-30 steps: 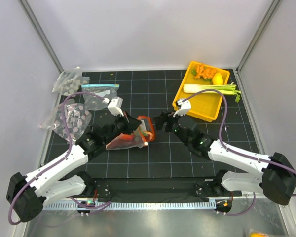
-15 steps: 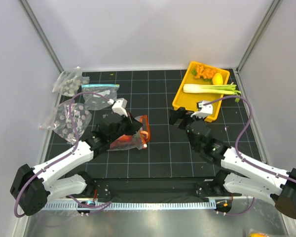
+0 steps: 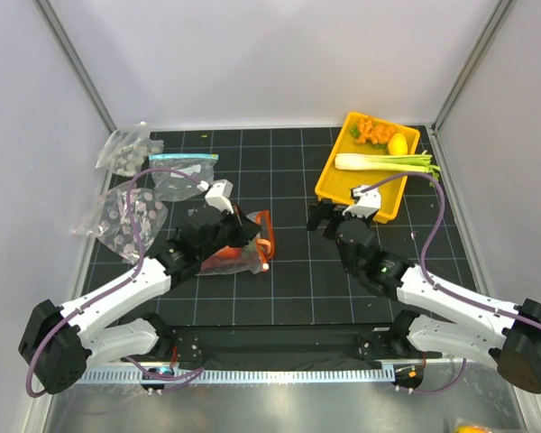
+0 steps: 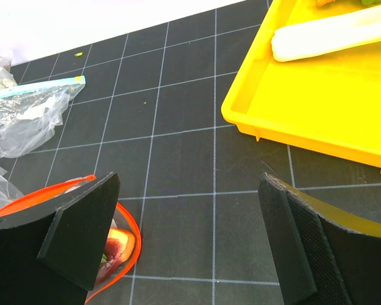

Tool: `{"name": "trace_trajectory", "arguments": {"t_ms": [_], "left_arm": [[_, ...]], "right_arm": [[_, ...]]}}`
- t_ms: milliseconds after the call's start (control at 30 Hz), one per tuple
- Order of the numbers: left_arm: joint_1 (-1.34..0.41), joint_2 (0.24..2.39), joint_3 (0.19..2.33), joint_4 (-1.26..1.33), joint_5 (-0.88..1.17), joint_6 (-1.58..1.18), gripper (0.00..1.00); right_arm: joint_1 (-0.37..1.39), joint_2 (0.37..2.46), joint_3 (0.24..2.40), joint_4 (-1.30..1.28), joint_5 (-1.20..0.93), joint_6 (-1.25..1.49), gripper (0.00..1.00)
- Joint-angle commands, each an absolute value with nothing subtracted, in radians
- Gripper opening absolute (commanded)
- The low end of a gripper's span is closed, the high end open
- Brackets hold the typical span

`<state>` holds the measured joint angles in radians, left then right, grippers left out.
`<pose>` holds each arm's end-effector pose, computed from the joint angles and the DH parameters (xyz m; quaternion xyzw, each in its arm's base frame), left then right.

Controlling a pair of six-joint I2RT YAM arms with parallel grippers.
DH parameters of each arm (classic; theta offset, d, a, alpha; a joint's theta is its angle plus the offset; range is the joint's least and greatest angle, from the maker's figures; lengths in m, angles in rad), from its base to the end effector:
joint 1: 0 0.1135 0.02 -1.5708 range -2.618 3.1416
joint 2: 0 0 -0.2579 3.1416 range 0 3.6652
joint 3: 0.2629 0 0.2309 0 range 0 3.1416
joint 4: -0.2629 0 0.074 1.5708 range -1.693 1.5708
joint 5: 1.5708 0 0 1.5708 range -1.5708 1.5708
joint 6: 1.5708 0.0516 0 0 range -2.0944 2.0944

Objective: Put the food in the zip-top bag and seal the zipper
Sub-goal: Pick up the fake vegetable from the bin.

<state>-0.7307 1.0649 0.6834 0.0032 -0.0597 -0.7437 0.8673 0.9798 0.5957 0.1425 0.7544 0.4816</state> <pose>0.1815 -0.1585 0.2654 -0.0221 0.8270 -0.3590 0.4322 0.1653 0.1402 0.2730 0.0827 0.7618 0.1316 0.6289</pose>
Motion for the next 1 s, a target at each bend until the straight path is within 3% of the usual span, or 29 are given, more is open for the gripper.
{"name": "trace_trajectory", "arguments": {"t_ms": [0,333,567,700,967], "left_arm": [[-0.727,1.06,0.69,0.057,-0.055,-0.735,0.0],[-0.726,1.06,0.687,0.057,-0.069,-0.73,0.0],[-0.727,1.062,0.686,0.057,-0.08,-0.729,0.0],[-0.727,1.069,0.692,0.061,-0.057,-0.733,0.0],[-0.727,1.04,0.684,0.061,-0.058,-0.733,0.0]], "right_arm": [[0.871,0.957,0.632,0.17,0.793,0.5,0.99],[0.836,0.916,0.649,0.086,0.97,0.511,1.0],[0.461,0.991,0.701,-0.066,0.662,0.65,0.99],[0.24,1.141,0.71,0.024,0.545,0.809,1.0],[0.109,1.523,0.911,0.138,0.473,0.911,1.0]]}}
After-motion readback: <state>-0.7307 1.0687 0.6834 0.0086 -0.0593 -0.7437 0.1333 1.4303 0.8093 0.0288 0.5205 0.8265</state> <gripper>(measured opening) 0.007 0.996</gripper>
